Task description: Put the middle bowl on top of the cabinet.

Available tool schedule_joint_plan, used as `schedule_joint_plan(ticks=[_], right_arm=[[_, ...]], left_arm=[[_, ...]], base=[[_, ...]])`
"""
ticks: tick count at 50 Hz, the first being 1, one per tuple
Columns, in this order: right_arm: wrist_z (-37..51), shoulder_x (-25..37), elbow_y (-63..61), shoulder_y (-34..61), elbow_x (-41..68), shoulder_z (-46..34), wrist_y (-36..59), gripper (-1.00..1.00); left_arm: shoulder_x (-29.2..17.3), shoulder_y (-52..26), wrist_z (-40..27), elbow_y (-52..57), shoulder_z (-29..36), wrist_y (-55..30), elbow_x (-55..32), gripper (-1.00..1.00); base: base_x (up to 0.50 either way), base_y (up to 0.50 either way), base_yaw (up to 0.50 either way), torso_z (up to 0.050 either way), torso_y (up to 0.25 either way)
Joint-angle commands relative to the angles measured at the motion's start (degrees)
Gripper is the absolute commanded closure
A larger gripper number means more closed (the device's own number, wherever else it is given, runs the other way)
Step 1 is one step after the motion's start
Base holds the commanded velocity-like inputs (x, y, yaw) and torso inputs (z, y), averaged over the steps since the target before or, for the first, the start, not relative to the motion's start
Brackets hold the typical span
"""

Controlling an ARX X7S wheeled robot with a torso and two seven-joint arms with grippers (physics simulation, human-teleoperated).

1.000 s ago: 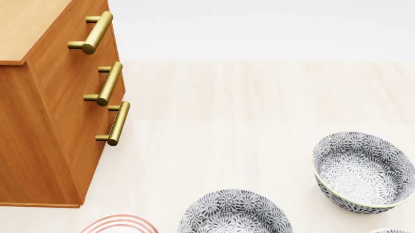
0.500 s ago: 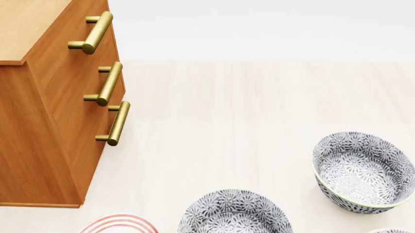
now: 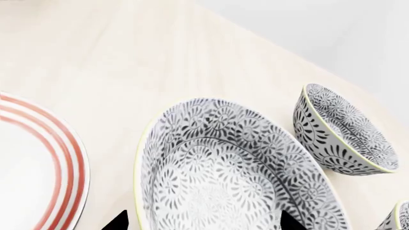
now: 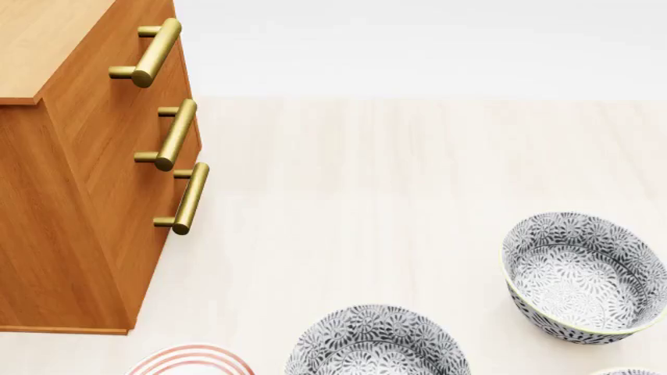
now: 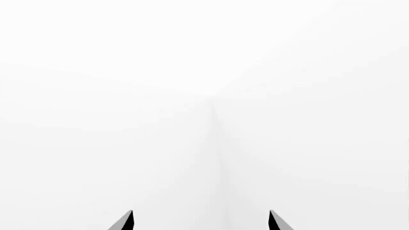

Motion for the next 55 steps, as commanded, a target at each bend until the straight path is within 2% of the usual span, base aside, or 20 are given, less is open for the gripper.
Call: schedule_joint_plan(ticks=[1,23,30,31,48,55], right_arm=[[-0.3,-0.1,0.1,0.0,0.9,1.0,-0.3,-1.0],[-0.5,-0.1,-0.4,-0.1,1.4,1.6,-0.3,-1.0],[-0.6,-0.1,-0.3,-0.1,1.5,1.8,-0.4,-1.0],[-0.6,-0.1,-0.2,-0.1,1.4,1.7,-0.4,-1.0],[-0.8,-0.1,-0.1,-0.1,1.6,1.6,-0.6,-1.0],[-0.7,-0.1,0.0,-0.1,1.2,1.2,-0.9,-1.0]], left_arm=[[0.4,-1.4,1.0,-3.7,0.3,1.0,-0.2,-1.0],[0.6,-2.1,3.3,-8.0,1.4,3.8,-1.2,-1.0],[0.6,-1.8,6.0,-8.7,1.8,5.6,-2.2,-1.0],[0.6,-1.7,6.6,-8.6,1.9,6.2,-2.0,1.0],[-0.4,-1.1,9.4,-6.2,3.1,11.4,-0.4,1.0],[-1.3,-0.8,10.5,-3.6,3.9,12.3,-0.7,1.0]], base=[[0.0,0.0,0.0,0.0,0.0],[0.0,0.0,0.0,0.0,0.0],[0.0,0.0,0.0,0.0,0.0],[0.0,0.0,0.0,0.0,0.0],[0.0,0.0,0.0,0.0,0.0],[0.0,0.0,0.0,0.038,0.148]])
